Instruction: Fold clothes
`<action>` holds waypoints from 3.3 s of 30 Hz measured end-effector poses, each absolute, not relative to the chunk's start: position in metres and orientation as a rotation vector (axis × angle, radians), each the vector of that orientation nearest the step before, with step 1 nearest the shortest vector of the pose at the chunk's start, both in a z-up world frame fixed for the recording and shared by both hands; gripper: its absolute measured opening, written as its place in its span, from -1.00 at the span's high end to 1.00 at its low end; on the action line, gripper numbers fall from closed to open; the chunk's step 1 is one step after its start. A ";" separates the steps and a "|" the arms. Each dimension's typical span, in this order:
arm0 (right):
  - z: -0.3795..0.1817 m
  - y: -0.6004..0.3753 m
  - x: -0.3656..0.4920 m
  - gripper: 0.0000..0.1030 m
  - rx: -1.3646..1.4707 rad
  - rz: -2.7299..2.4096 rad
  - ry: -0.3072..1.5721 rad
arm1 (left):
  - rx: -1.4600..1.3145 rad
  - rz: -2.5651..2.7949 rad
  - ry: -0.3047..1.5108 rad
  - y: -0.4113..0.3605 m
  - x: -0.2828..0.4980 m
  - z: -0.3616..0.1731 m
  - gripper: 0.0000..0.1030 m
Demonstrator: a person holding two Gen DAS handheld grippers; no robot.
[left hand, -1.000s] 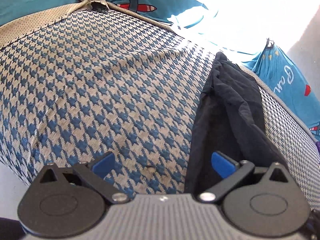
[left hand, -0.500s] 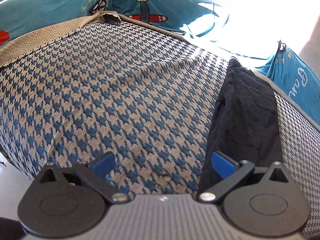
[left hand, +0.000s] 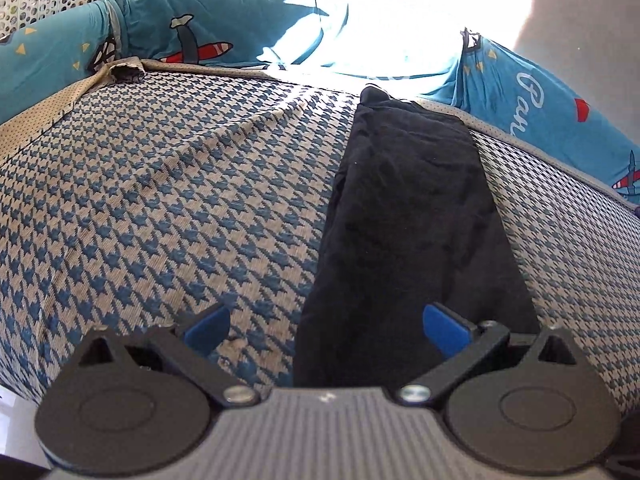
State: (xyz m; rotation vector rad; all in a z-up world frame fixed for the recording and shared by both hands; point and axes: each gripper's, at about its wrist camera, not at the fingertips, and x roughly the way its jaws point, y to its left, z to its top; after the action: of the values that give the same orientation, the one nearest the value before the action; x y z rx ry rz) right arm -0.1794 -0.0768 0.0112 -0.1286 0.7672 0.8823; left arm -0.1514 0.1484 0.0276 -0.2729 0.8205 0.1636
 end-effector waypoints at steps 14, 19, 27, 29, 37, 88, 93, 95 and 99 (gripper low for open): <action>0.008 -0.140 -0.151 0.49 0.141 0.568 0.888 | -0.267 0.071 0.848 0.126 -0.142 0.017 -1.00; -0.002 -0.158 -0.142 0.48 0.311 0.547 0.956 | -0.299 0.079 0.848 0.129 -0.139 0.015 -1.00; -0.013 -0.163 -0.134 0.47 0.454 0.575 1.006 | -0.361 0.133 0.854 0.140 -0.136 0.011 -1.00; -0.012 -0.160 -0.134 0.45 0.442 0.583 1.002 | -0.369 0.146 0.859 0.142 -0.134 0.010 -1.00; -0.009 -0.149 -0.140 0.87 0.340 0.612 0.968 | -0.314 0.250 0.875 0.143 -0.131 0.005 -1.00; 0.047 -0.121 0.009 0.67 0.096 0.693 0.893 | -0.136 0.191 0.887 0.107 -0.041 0.023 -1.00; 0.043 -0.111 0.039 0.67 0.145 0.657 0.890 | -0.063 0.147 0.918 0.097 -0.024 0.016 -1.00; 0.039 -0.107 0.047 0.67 0.144 0.646 0.895 | -0.065 0.142 0.925 0.096 -0.020 0.014 -1.00; 0.034 -0.100 0.061 0.67 0.140 0.632 0.886 | -0.042 0.140 0.926 0.093 -0.014 0.013 -1.00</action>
State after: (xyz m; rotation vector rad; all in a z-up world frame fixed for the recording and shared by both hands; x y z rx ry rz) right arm 0.0608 -0.0996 0.0344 0.1397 0.8860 0.6321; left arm -0.0137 0.0931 0.0126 -0.0421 0.9263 0.1404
